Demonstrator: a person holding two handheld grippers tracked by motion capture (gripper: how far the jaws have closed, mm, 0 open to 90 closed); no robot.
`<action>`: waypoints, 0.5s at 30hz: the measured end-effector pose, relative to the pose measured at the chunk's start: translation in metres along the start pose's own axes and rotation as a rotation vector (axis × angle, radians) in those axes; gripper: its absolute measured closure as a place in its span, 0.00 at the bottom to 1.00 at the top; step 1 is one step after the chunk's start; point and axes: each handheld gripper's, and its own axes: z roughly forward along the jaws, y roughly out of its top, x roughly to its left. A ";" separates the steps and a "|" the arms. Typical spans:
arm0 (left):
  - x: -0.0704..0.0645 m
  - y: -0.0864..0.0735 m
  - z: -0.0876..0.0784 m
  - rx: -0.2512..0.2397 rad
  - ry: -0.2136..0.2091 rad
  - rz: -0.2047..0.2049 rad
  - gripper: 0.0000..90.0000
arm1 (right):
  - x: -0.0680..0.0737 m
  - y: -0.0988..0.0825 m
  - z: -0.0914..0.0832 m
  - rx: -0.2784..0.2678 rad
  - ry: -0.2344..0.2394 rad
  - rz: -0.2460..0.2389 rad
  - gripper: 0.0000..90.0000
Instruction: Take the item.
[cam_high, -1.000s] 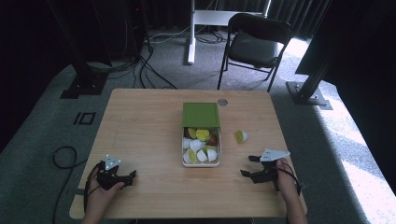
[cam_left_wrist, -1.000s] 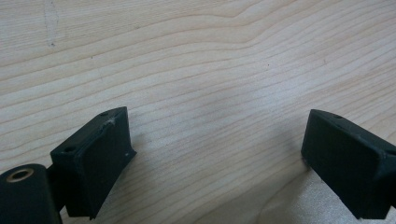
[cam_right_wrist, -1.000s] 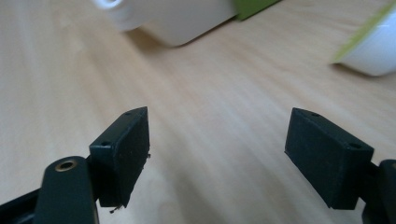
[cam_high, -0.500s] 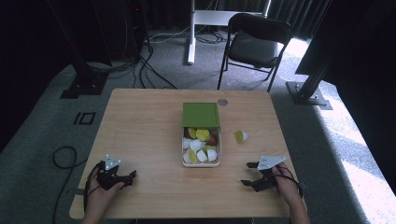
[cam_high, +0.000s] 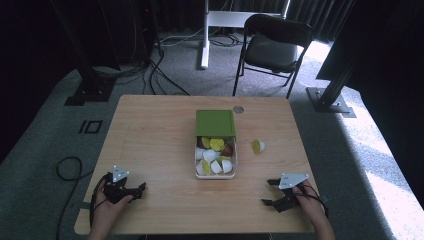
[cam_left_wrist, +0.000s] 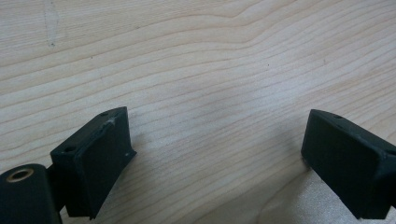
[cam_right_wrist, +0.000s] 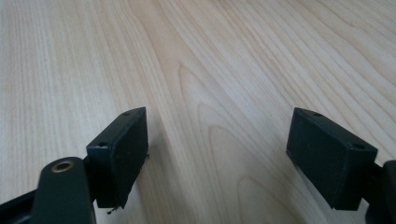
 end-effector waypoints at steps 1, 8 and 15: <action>0.000 0.000 0.000 0.000 0.000 0.000 0.11 | 0.000 -0.001 -0.001 -0.001 -0.002 -0.002 0.23; 0.000 0.000 0.000 0.000 0.000 0.000 0.11 | 0.001 -0.001 0.000 0.007 -0.003 -0.002 0.18; 0.000 0.000 0.000 0.000 0.000 0.001 0.11 | 0.000 -0.001 0.001 0.013 -0.011 0.004 0.14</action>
